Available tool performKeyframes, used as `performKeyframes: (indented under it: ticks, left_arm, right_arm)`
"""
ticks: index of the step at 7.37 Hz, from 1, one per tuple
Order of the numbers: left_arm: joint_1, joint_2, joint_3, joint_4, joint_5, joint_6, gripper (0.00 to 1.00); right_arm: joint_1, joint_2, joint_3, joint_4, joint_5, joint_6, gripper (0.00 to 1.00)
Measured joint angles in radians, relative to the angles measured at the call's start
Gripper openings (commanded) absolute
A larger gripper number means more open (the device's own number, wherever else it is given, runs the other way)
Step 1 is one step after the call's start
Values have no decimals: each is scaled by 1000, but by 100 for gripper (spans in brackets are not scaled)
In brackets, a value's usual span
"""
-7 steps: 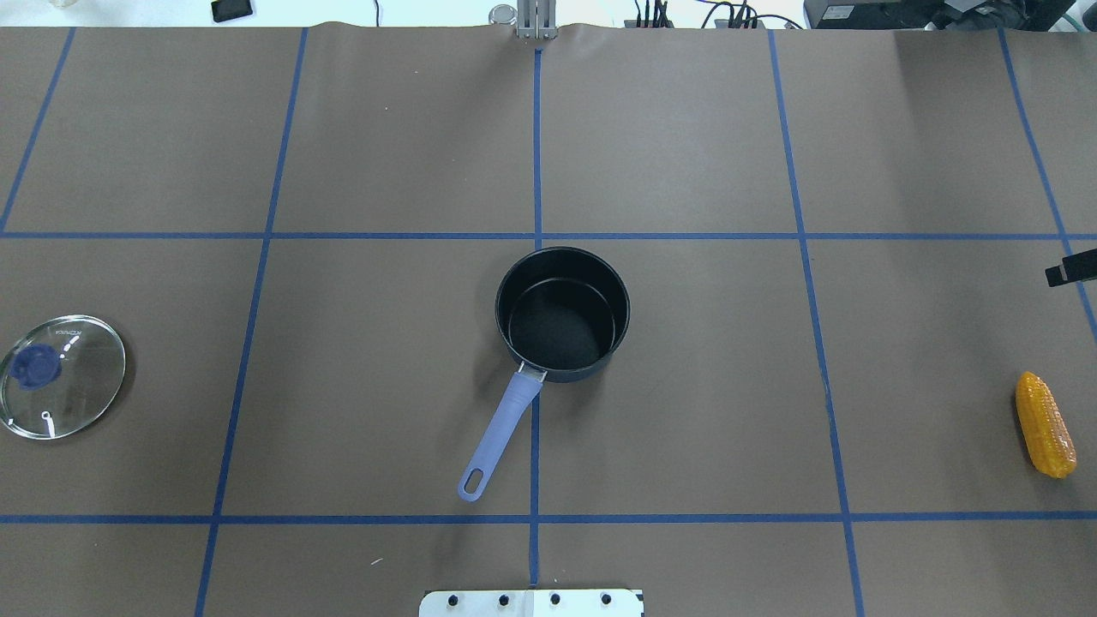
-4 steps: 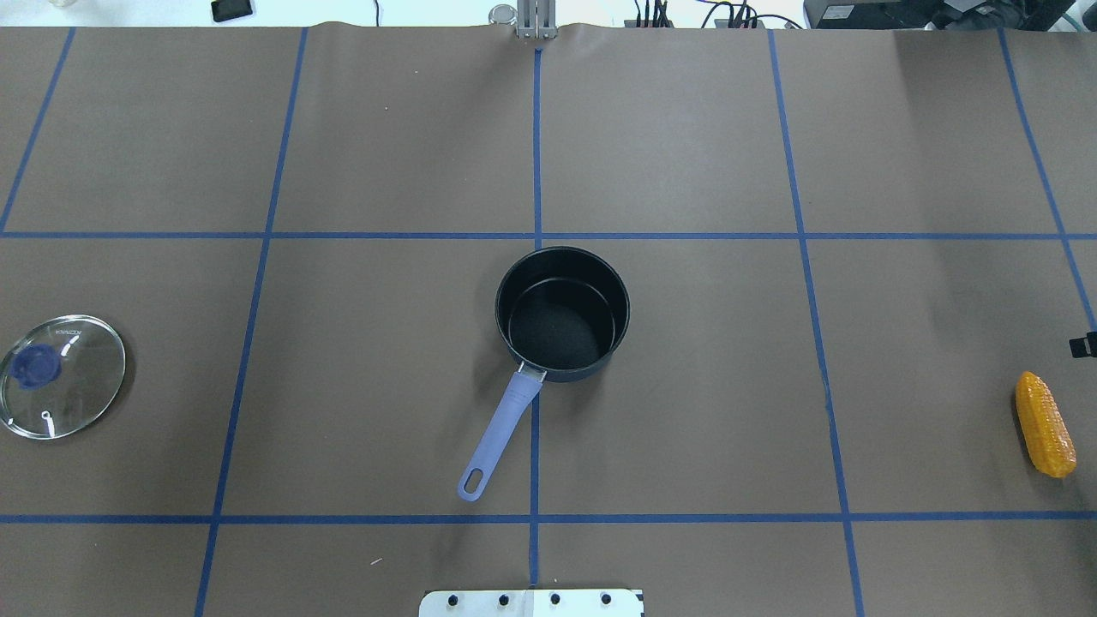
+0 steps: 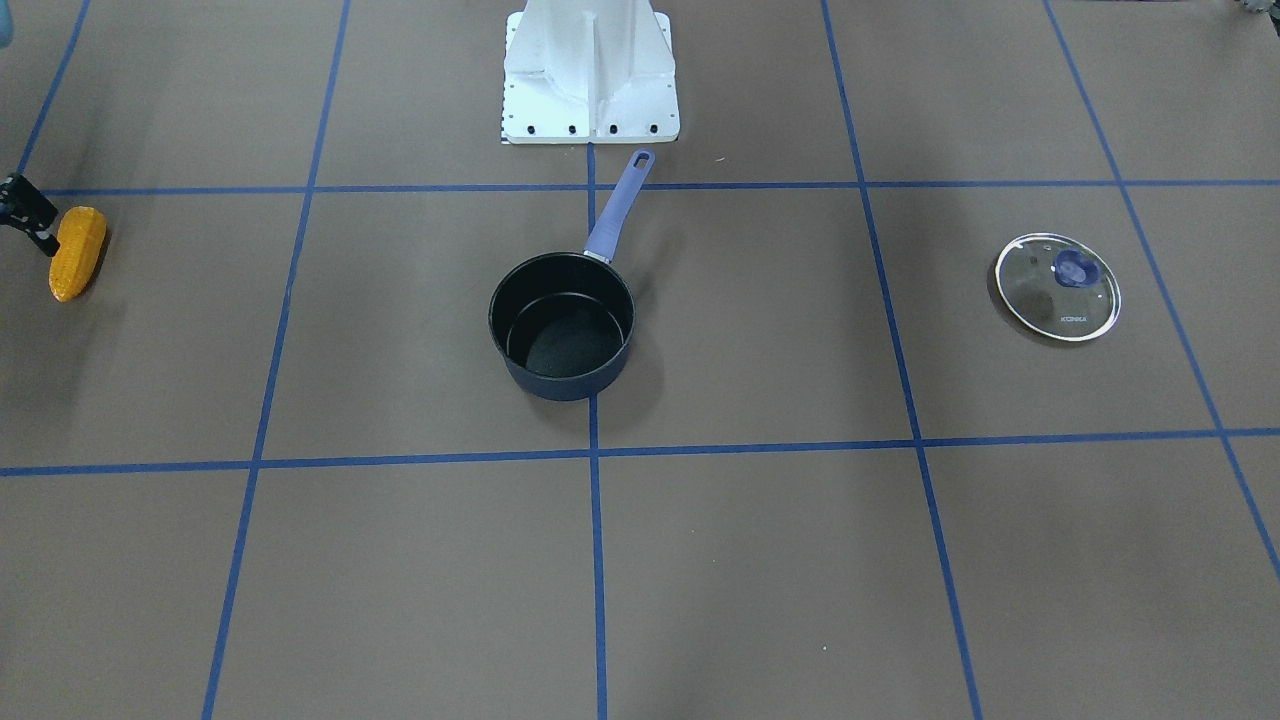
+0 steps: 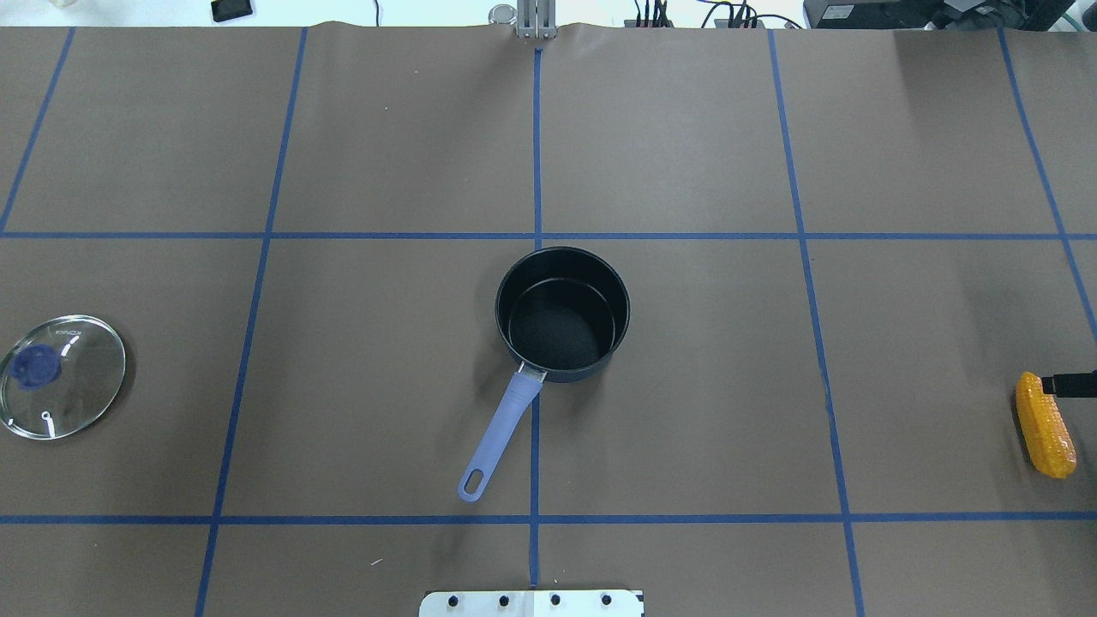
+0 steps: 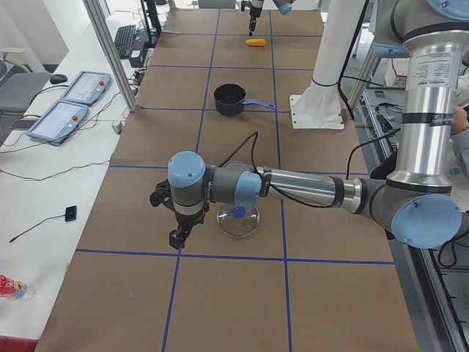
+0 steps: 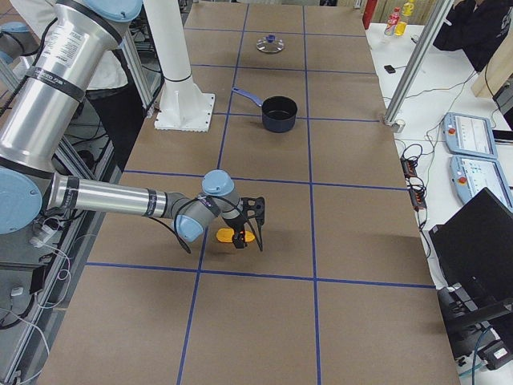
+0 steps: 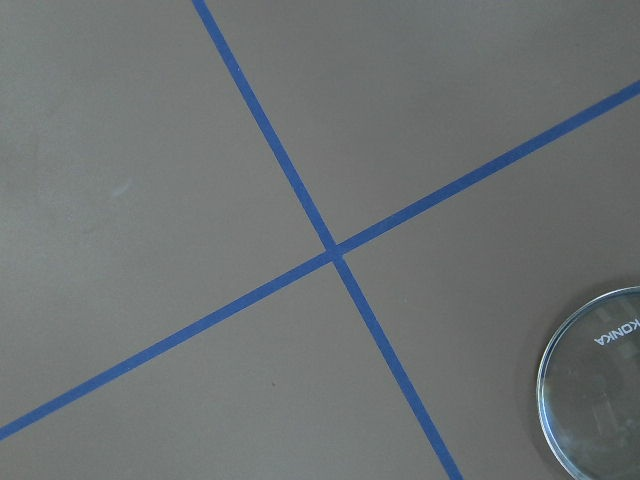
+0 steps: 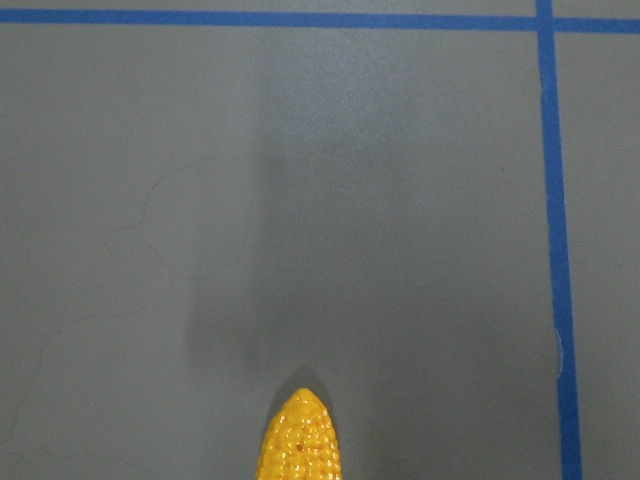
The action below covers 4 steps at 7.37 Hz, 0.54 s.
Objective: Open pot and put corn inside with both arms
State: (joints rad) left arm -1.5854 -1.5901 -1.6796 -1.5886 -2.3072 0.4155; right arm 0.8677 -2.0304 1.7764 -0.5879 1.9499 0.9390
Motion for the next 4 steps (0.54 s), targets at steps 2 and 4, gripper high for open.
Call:
performKeyframes:
  ticks: [2,4]
  left_arm:
    - [1,-4,-1,-1,0,0,98]
    - [1,-6,-2,-1,0,0,98]
  right_arm:
    - [-123,-3,-12,32,-105,82,66]
    - [-164,-10,-72,122,-128,95,12]
